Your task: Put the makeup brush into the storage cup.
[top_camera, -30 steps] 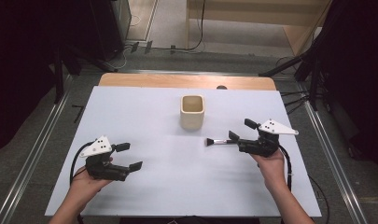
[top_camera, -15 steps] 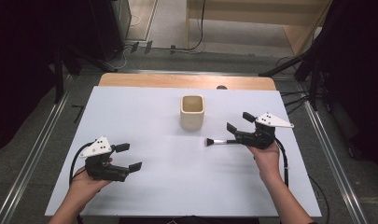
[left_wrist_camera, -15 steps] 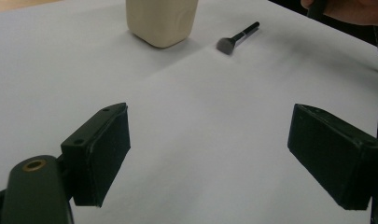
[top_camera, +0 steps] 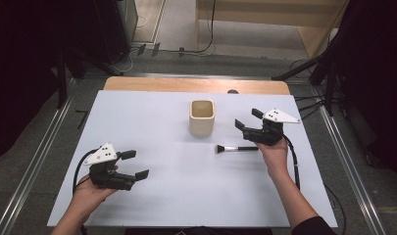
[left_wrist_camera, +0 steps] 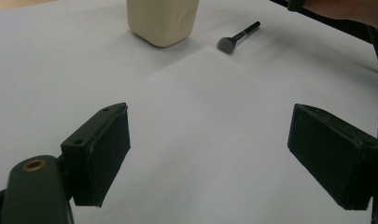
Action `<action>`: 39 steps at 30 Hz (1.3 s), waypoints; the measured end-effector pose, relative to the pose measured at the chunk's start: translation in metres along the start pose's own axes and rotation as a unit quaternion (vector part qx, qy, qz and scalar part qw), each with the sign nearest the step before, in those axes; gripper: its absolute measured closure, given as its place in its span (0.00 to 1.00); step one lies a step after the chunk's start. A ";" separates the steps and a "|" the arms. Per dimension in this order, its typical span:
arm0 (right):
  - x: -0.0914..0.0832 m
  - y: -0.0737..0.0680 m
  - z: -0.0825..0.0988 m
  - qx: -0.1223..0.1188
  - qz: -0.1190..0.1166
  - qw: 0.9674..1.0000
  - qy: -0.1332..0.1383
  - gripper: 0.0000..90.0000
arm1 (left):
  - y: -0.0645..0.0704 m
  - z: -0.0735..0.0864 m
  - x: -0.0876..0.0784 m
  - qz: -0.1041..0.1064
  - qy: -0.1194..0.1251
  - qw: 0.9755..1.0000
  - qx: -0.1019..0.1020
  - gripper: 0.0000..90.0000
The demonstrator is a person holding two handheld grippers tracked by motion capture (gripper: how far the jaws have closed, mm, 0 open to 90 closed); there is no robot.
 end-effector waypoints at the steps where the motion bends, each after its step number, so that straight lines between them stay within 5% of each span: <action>1: 0.001 0.000 0.001 0.002 -0.001 1.000 0.001 0.21 | 0.000 0.000 0.000 0.000 0.001 1.000 0.000 0.16; 8: 0.002 0.005 -0.002 0.026 -0.080 0.996 -0.012 0.23 | 0.000 0.001 0.000 0.000 -0.001 1.000 0.000 0.16; 10: 0.002 0.005 -0.004 0.029 -0.119 0.992 -0.009 0.23 | 0.000 0.001 0.001 0.000 -0.003 1.000 -0.001 0.16; 11: 0.002 0.004 -0.005 0.030 -0.157 0.987 -0.008 0.23 | 0.000 0.001 0.000 0.000 -0.003 1.000 -0.001 0.16; 14: 0.002 0.002 -0.006 0.020 -0.184 0.983 -0.012 0.23 | 0.000 0.001 0.000 0.000 -0.003 1.000 0.000 0.16; 15: 0.001 -0.001 -0.005 0.002 -0.218 0.976 -0.020 0.24 | 0.000 0.001 -0.001 0.000 -0.002 1.000 0.000 0.16; 16: 0.001 -0.001 -0.005 0.002 -0.218 0.976 -0.020 0.24 | 0.000 0.001 0.000 0.000 -0.001 1.000 0.000 0.16; 17: 0.000 -0.002 -0.005 -0.004 -0.240 0.971 -0.026 0.24 | -0.001 0.001 0.000 0.000 -0.001 1.000 -0.002 0.16; 18: 0.000 -0.002 -0.005 -0.004 -0.240 0.971 -0.026 0.24 | -0.001 0.001 0.000 0.000 -0.003 1.000 -0.001 0.16; 19: 0.000 -0.001 -0.006 -0.005 -0.259 0.965 -0.031 0.24 | 0.000 0.001 0.000 0.001 -0.003 1.000 -0.002 0.16; 20: 0.000 -0.001 -0.006 -0.005 -0.259 0.965 -0.031 0.24 | 0.000 0.001 0.001 0.001 -0.005 1.000 0.000 0.16; 21: -0.001 0.000 -0.007 -0.005 -0.274 0.961 -0.031 0.24 | 0.000 0.001 0.001 0.002 -0.005 1.000 0.001 0.16; 23: -0.002 0.004 -0.009 0.000 -0.284 0.958 -0.037 0.24 | 0.000 0.001 0.000 0.002 -0.005 1.000 0.001 0.16; 32: -0.002 0.008 -0.018 -0.043 -0.281 0.955 -0.087 0.23 | 0.001 0.002 -0.001 -0.001 -0.010 1.000 0.006 0.16; 39: 0.002 0.005 -0.020 -0.064 -0.295 0.945 -0.128 0.21 | 0.000 0.003 -0.001 -0.003 -0.012 1.000 0.005 0.16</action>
Point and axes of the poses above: each handheld gripper's, and its own axes: x roughly forward along the jaws, z roughly out of its underside, y roughly to its right, the point moved 1 cm from there along x, roughly forward along the jaws, and after that the axes turned 13 degrees about y, right-handed, at the moved point
